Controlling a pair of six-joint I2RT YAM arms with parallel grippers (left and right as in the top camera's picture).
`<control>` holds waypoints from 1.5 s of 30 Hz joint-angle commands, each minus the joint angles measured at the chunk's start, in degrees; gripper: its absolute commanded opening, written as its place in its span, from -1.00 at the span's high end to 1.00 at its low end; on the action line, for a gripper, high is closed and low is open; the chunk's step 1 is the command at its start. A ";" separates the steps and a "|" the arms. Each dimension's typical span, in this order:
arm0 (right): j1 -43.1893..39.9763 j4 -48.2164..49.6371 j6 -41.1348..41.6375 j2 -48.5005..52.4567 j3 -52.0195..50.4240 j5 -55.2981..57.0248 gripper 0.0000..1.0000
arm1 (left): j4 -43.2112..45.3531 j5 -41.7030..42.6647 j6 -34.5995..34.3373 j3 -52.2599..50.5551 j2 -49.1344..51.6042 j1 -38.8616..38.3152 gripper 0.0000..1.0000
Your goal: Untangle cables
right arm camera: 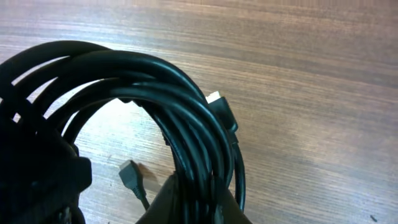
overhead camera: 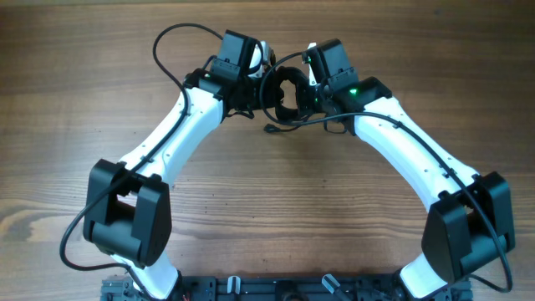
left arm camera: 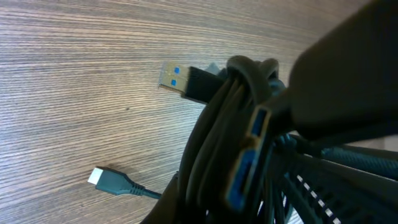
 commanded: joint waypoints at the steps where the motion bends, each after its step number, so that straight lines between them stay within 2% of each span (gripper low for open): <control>1: 0.09 1.20 -0.09 1.75 0.57 1.79 0.91 | 0.35 11.58 -0.13 0.76 -2.29 -0.74 0.92; 4: 0.09 1.05 -0.39 1.90 0.52 1.73 0.89 | 0.37 14.16 -0.11 0.76 -2.40 -0.72 0.92; 6: 0.09 1.05 -1.20 2.29 0.52 1.20 0.57 | 0.59 16.22 -0.11 0.76 -2.51 -0.72 0.92; 8: 0.09 1.05 -1.51 2.89 0.52 1.05 0.42 | 0.98 18.23 -0.13 0.76 -2.67 -0.74 0.92; 9: 0.09 1.09 -1.49 3.23 0.52 1.05 0.43 | 1.03 18.47 -0.13 0.76 -2.73 -0.74 0.92; 10: 0.09 1.20 -1.49 3.34 0.52 1.05 0.52 | 1.01 18.40 -0.09 0.76 -2.78 -0.74 0.92; 12: 0.09 1.64 -1.33 3.32 0.57 0.87 0.83 | 0.94 16.96 -0.09 0.76 -2.78 -0.61 0.92; 13: 0.09 1.60 -1.33 3.19 0.63 0.79 0.92 | 0.94 15.91 -0.09 0.76 -2.78 -0.57 0.92; 16: 0.07 1.31 -1.09 1.73 0.66 -1.07 0.92 | 0.66 10.47 -0.09 0.76 -2.75 -0.59 0.92; 17: -0.22 1.27 -1.03 0.57 0.66 -2.91 0.92 | 0.26 7.10 -0.09 0.76 -2.75 -0.59 0.92; 22: -4.57 -0.15 0.20 -6.47 0.66 -14.43 0.91 | -0.42 0.92 -0.11 0.76 -2.75 -0.59 0.92; 28: -14.29 -4.07 0.15 -11.04 0.63 -27.36 0.91 | -0.39 -0.33 -0.09 0.76 -2.75 -0.59 0.92; 31: -18.49 -4.74 -1.95 -10.99 0.63 -39.95 0.91 | -0.37 -0.33 -0.09 0.76 -2.75 -0.59 0.92; 35: -19.89 -5.22 -6.73 -10.99 0.63 -51.39 0.91 | -0.35 -0.55 -0.09 0.76 -2.71 -0.59 0.92; 45: -20.81 -6.01 -14.05 -10.99 0.63 -67.80 0.91 | -0.35 -4.50 -0.07 0.76 -2.71 -0.59 0.92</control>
